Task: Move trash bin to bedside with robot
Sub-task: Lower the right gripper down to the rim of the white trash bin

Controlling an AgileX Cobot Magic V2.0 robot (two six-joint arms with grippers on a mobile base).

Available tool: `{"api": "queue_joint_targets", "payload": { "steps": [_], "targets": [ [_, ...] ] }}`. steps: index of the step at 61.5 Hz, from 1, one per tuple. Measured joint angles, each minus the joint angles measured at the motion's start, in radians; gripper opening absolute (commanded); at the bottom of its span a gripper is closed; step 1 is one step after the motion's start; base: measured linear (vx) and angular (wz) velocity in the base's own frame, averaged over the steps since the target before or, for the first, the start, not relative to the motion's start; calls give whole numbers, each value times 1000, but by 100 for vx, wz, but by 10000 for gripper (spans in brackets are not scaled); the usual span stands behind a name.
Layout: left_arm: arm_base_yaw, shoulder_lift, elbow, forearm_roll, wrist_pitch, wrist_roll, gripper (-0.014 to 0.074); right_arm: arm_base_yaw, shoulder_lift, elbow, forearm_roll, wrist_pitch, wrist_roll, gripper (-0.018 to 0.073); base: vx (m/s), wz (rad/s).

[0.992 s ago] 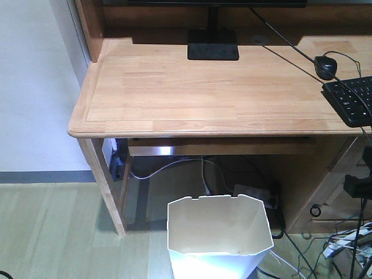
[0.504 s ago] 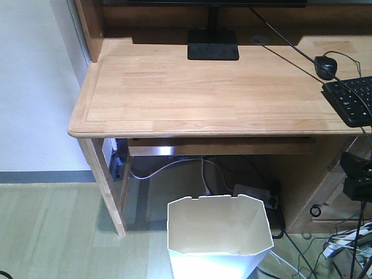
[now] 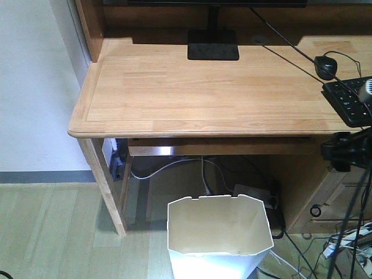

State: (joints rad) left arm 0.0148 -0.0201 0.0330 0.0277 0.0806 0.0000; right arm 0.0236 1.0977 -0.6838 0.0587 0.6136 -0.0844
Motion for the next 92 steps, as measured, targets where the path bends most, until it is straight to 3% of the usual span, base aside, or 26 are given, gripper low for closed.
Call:
{"api": "queue_joint_targets", "payload": {
  "steps": [14,22,35,49,58,78,92],
  "targets": [
    [0,0,0,0,0,0,-6,-3,257,-33,17,-12,-51,567,0,0],
    [0,0,0,0,0,0,-6,-47,418,-57,82,-46,-122,567,0,0],
    [0,0,0,0,0,0,-6,-152,675,-107,269,-134,-380,567,0,0],
    [0,0,0,0,0,0,-6,-157,926,-147,453,-322,-587,567,0,0],
    [0,0,0,0,0,0,-6,-152,1085,-221,535,-353,-707,567,0,0],
    [0,0,0,0,0,0,-6,-55,1410,-459,576,-389,-771,567,0,0],
    [0,0,0,0,0,0,-6,-45,1611,-633,577,-327,-772,567,0,0]
  ]
}}
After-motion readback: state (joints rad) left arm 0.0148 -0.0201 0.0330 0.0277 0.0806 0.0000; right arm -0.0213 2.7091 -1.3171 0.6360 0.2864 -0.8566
